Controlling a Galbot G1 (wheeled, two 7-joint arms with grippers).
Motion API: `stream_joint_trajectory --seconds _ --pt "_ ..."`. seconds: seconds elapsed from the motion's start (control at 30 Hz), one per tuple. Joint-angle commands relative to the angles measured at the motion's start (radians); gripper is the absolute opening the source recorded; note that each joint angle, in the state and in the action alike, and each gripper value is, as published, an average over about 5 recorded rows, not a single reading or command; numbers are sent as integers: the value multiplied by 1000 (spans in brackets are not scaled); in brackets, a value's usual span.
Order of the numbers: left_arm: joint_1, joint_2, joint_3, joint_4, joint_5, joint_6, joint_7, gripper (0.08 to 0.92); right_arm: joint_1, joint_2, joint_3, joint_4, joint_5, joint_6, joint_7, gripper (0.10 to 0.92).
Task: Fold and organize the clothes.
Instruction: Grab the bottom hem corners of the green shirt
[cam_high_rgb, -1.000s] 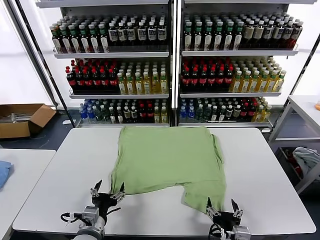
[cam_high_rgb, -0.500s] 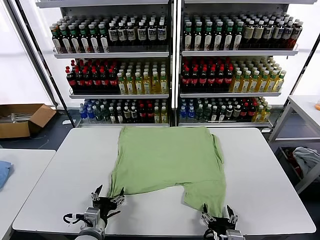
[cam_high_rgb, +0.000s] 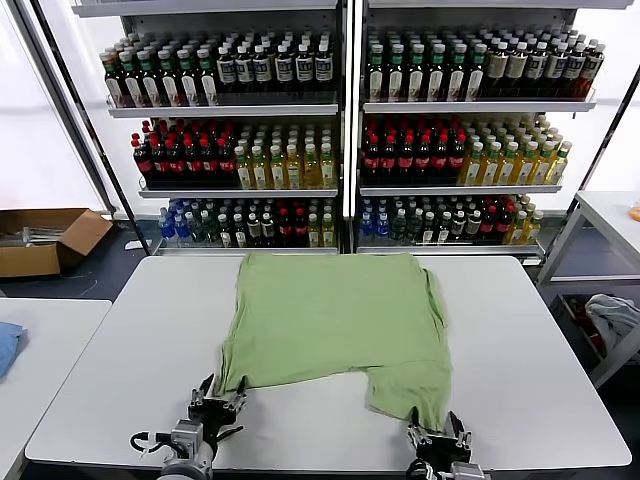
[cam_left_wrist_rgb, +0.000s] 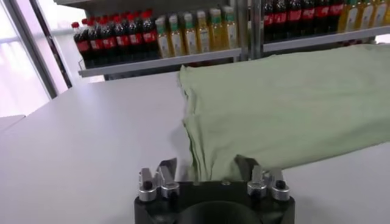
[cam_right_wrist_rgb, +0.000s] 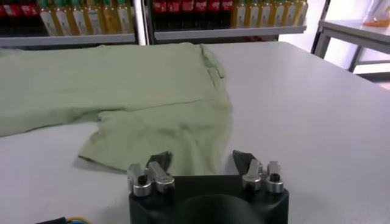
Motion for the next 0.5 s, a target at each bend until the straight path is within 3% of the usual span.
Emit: stream_joint_trajectory --seconds 0.03,0.37,0.5 --pt "6 -2 4 11 0 9 5 498 1 1 5 -3 4 1 1 473" --pt "6 -6 4 10 -9 -20 7 212 2 -5 9 5 2 29 -43 179" --pt "7 -13 6 -7 -26 -68 6 114 3 -8 17 28 1 83 -89 109"
